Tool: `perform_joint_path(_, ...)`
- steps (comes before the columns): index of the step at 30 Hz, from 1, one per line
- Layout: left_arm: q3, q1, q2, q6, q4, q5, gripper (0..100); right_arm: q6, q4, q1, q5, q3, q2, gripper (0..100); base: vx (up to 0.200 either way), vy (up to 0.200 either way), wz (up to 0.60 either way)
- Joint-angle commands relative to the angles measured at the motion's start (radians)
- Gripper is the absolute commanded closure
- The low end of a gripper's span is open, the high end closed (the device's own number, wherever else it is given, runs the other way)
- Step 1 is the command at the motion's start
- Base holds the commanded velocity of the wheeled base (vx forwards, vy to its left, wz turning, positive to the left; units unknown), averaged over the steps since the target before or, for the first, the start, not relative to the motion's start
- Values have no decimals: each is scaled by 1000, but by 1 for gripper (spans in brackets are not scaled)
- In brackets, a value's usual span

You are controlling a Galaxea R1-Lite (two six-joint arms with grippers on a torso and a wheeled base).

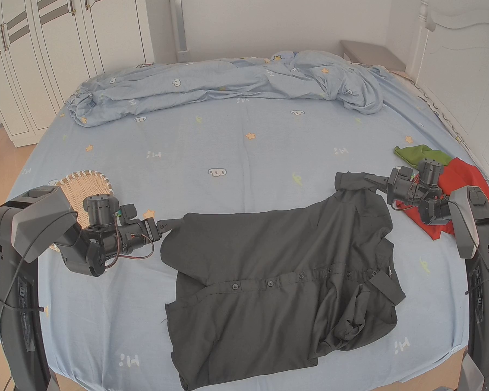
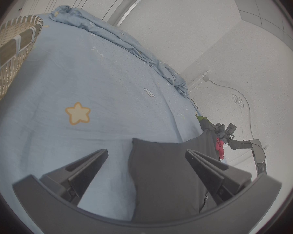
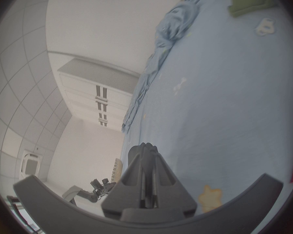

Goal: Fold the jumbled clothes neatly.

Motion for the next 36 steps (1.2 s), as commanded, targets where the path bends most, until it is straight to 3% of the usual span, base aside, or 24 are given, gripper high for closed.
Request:
perform_joint_path(1,-16,-11,12,-2,9,-10,0,-3,0,1,1,-1,9,100,0,0,0)
perform_joint_path(10,-90,-41,95,-29,6,-17,0,-4,0,4,2,-1,10,100,0,0,0)
perform_joint_path(17,-200,-63,150,-134,-1,-44,0,-6,0,5,2,-1,10,100,0,0,0)
perform_joint_path(27,-264,-74,208,-142,11,-63,0,-6,0,8,2,-1,13,100,0,0,0)
perform_joint_path(28,-274,-74,211,-142,12,-63,100,-7,-2,10,2,-1,18,100,0,0,0)
perform_joint_path(36,-332,-67,230,-144,12,-56,100,-9,-19,16,1,-1,26,100,0,0,0)
